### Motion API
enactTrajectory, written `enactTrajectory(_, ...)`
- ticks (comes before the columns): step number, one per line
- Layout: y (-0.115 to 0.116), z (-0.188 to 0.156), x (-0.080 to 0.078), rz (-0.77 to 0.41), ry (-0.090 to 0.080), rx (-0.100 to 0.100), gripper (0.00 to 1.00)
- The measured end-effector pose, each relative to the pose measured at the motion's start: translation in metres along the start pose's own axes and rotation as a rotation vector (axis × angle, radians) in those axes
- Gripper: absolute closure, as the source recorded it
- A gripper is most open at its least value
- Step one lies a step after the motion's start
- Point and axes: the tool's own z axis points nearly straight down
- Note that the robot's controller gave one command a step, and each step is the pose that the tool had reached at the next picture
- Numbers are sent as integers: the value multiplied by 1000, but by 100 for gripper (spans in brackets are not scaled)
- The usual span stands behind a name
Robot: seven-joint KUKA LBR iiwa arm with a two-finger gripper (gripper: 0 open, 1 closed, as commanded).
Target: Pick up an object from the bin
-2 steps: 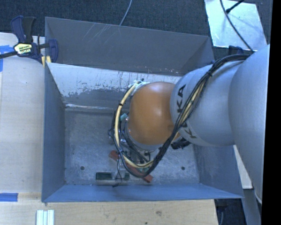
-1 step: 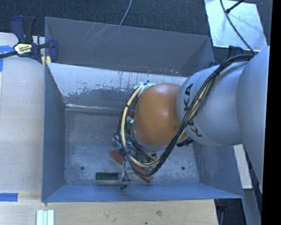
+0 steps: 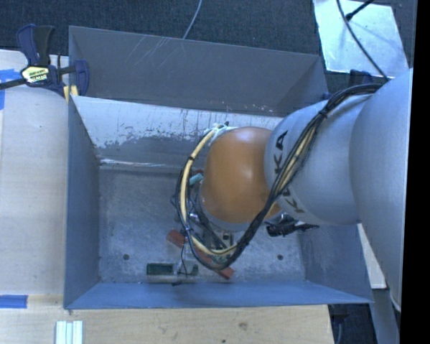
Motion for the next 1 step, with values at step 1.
enactTrajectory(1,-4,56,2,-42,3,0,0)
